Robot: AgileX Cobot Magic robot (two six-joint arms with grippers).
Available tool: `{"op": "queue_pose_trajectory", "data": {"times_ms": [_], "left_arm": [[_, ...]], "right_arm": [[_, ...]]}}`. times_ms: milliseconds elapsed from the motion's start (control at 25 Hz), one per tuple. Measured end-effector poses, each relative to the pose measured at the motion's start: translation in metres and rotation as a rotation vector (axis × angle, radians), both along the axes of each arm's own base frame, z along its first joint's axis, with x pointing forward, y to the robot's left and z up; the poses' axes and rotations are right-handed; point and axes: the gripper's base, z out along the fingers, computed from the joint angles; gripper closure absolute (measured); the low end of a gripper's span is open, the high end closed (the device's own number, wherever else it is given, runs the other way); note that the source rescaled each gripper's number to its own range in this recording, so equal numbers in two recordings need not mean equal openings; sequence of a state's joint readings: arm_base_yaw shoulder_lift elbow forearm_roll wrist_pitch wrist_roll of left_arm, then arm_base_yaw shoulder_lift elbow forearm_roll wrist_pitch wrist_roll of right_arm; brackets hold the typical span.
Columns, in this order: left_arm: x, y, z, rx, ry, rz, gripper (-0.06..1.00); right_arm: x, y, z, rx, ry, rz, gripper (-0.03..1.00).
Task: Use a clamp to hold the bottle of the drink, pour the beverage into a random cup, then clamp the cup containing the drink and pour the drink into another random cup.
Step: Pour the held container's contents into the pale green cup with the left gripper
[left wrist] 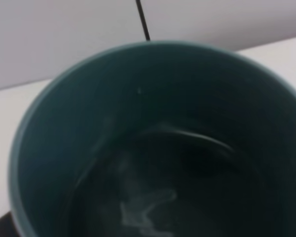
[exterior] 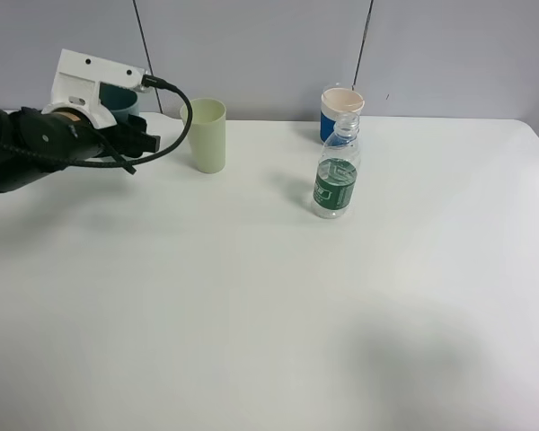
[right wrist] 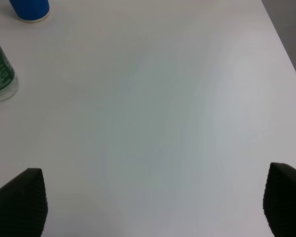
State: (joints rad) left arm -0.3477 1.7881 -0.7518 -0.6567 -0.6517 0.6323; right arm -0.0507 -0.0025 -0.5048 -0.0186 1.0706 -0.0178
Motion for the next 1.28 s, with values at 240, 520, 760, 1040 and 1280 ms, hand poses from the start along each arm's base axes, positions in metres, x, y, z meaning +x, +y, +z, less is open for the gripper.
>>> {"op": "queue_pose_trajectory", "data": {"times_ms": [240, 520, 760, 1040, 1280], "left_arm": [[0.020, -0.003, 0.021, 0.163, -0.023, -0.041, 0.93], [0.031, -0.003, 0.036, 0.340, -0.024, -0.070, 0.93], [0.032, -0.003, 0.037, 0.420, -0.005, -0.089, 0.93], [0.042, -0.003, 0.040, 0.526, 0.023, -0.090, 0.93], [0.051, -0.013, 0.037, 0.550, 0.038, -0.121, 0.93]], "right_arm": [[0.000, 0.000, 0.000, 0.000, 0.000, 0.000, 0.27], [0.000, 0.000, 0.000, 0.000, 0.000, 0.000, 0.27], [0.000, 0.000, 0.000, 0.000, 0.000, 0.000, 0.27], [0.000, 0.000, 0.000, 0.000, 0.000, 0.000, 0.27], [0.000, 0.000, 0.000, 0.000, 0.000, 0.000, 0.27]]}}
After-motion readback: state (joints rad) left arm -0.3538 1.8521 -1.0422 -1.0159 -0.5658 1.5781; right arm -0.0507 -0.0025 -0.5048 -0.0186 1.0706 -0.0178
